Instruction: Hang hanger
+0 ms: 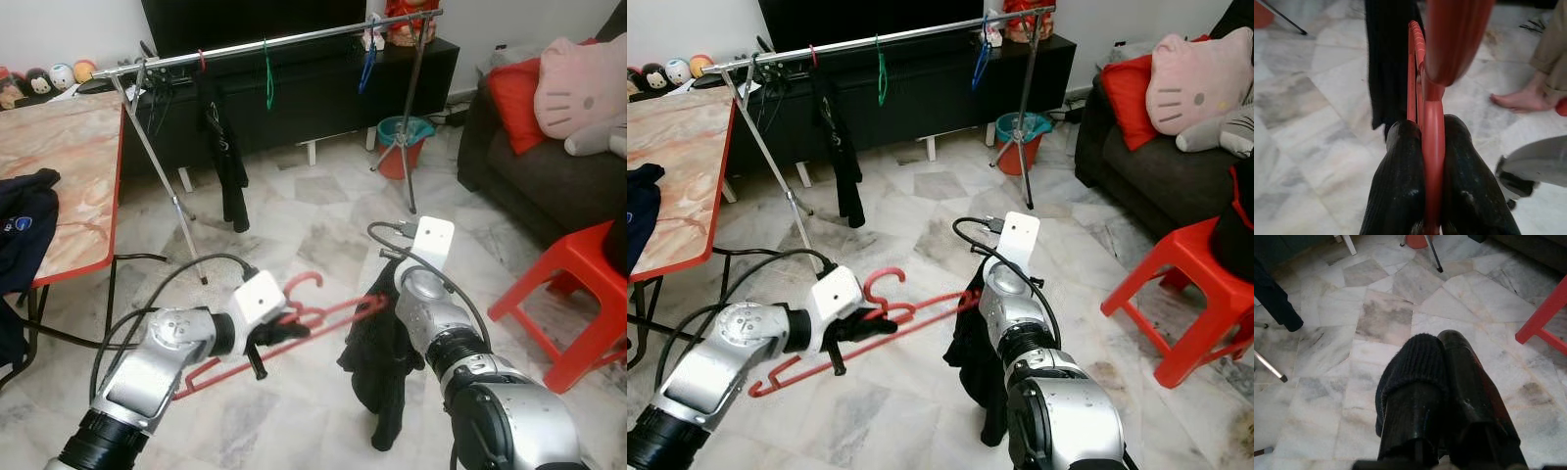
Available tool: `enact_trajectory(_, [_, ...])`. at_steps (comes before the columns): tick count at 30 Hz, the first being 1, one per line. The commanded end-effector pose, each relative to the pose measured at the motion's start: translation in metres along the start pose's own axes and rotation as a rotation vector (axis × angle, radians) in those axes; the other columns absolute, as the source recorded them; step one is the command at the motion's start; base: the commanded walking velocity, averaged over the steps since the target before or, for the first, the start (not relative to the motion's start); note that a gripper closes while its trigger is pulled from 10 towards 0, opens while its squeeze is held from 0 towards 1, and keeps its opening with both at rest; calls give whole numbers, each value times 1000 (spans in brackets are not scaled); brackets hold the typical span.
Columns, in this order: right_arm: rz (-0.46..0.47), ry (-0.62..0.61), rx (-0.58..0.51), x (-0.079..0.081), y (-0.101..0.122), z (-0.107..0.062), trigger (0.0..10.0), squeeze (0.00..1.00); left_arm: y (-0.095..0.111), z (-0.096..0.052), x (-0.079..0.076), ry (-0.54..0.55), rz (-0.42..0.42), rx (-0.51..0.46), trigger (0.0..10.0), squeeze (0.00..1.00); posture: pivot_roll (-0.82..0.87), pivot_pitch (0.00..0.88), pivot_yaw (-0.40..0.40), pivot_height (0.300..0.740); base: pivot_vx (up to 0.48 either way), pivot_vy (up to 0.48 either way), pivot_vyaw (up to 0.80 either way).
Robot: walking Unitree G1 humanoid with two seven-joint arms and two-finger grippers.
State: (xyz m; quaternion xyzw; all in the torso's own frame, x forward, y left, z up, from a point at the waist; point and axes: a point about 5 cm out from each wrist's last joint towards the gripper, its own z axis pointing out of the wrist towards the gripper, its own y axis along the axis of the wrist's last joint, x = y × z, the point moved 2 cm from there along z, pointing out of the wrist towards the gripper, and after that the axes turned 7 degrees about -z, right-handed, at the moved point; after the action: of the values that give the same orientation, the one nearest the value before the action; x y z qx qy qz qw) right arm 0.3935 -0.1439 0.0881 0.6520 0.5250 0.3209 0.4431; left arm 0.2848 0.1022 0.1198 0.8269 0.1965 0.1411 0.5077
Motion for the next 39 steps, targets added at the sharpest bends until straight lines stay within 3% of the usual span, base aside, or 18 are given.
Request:
enact_trajectory(1, [-3,-8,-21,1,11,1,10000,0,10,0,-10,-68,4,-19,10000,0,78,0,22,740,0,0,0])
enact_trajectory(14, [-9,66,-57,25,28,-4,10000,0,24,7,-18,-95,40,-31,10000,0,97,0,16,740,0,0,0])
enact_trajectory(20, [47,114,-43,34,30,-6,10000,0,27,14,-7,18,71,-31,10000,0,96,0,12,740,0,0,0])
enact_trajectory(29, [61,150,-29,35,26,-6,10000,0,23,20,7,137,93,12,10000,0,90,0,6,740,0,0,0])
enact_trajectory(36, [38,194,-29,37,25,-6,10000,0,20,17,14,178,119,40,10000,0,90,0,3,740,0,0,0])
enact_trajectory(39, [-17,261,-36,43,25,-7,10000,0,19,16,20,226,128,49,10000,0,90,0,1,740,0,0,0])
